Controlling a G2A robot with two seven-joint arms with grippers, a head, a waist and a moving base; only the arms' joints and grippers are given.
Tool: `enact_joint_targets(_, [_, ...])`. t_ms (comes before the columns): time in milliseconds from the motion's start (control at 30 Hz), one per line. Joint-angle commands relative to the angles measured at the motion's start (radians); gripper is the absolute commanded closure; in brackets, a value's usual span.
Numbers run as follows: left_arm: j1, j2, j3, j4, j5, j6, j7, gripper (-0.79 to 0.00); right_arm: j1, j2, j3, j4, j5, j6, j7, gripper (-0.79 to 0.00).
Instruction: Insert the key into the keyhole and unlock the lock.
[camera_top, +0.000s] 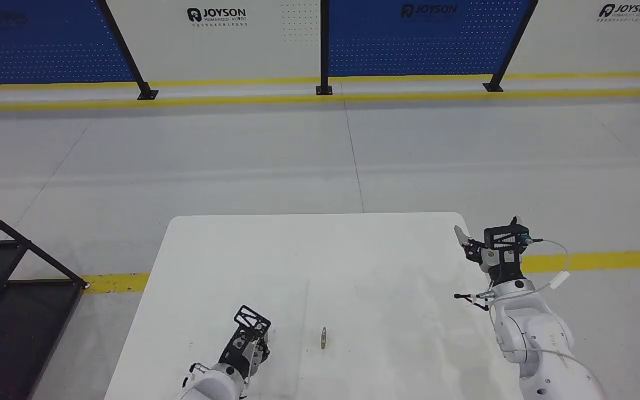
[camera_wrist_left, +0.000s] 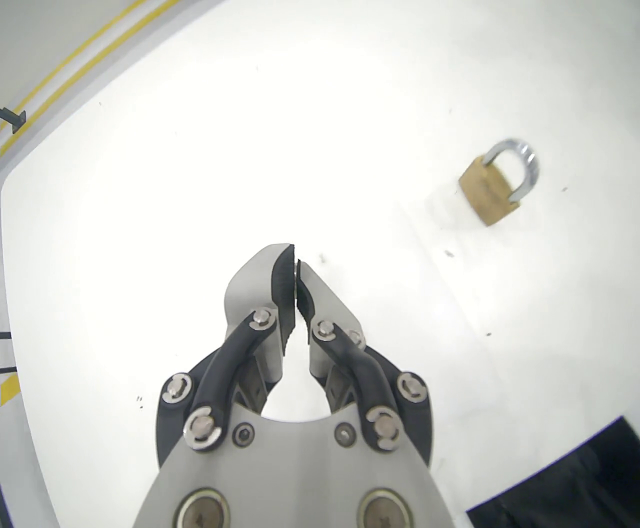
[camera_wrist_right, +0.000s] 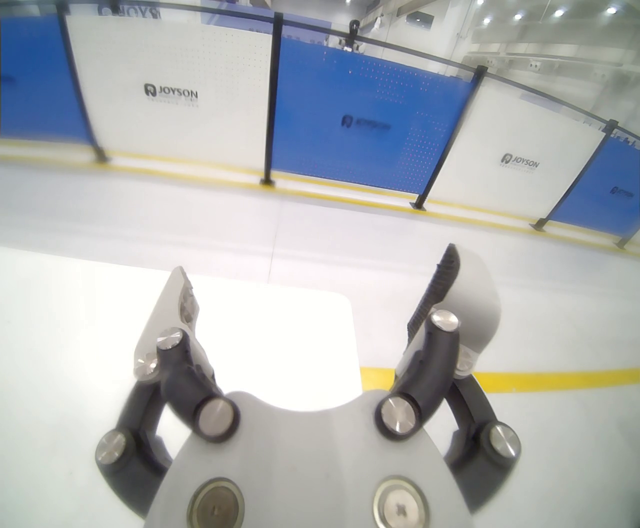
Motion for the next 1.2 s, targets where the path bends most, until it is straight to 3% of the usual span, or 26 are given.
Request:
enact_joint_targets(0, [0.025, 0.003, -0.031, -0.027, -0.065, -0.038, 0.09, 0.0, 0.0, 0.0, 0.0, 0.0, 0.0, 0.0, 0.0, -0.785])
enact_joint_targets(167, [0.085, 0.018, -0.152, -0.04, -0.274, -0.273, 0.356, 0.0, 0.0, 0.0, 0.0, 0.0, 0.0, 0.0, 0.0, -0.785])
enact_joint_targets(233, [0.104, 0.026, -0.212, -0.003, -0.326, -0.414, 0.531, 0.0, 0.0, 0.0, 0.0, 0.0, 0.0, 0.0, 0.0, -0.785])
enact_joint_targets(333, [0.112, 0.033, -0.261, 0.068, -0.403, -0.579, 0.688, 0.0, 0.0, 0.0, 0.0, 0.0, 0.0, 0.0, 0.0, -0.785])
enact_joint_targets(533, [0.075, 0.043, -0.304, 0.181, -0.489, -0.779, 0.776, 0.0, 0.0, 0.0, 0.0, 0.0, 0.0, 0.0, 0.0, -0.785])
enact_joint_targets(633, [0.047, 0.046, -0.309, 0.216, -0.503, -0.817, 0.776, 0.0, -0.024, -0.003, -0.028, -0.021, -0.024, 0.003, 0.006, -0.785])
enact_joint_targets(767, [0.032, 0.044, -0.306, 0.23, -0.503, -0.785, 0.773, 0.0, -0.086, -0.005, -0.093, -0.065, -0.119, -0.017, 0.028, -0.785])
enact_joint_targets(1000, [0.032, 0.044, -0.306, 0.23, -0.503, -0.785, 0.773, 0.0, -0.22, -0.012, -0.3, -0.097, -0.311, -0.089, 0.035, -0.785])
enact_joint_targets(1167, [0.032, 0.044, -0.306, 0.23, -0.503, -0.785, 0.773, 0.0, -0.221, -0.025, -0.464, -0.059, -0.418, -0.099, 0.081, -0.785])
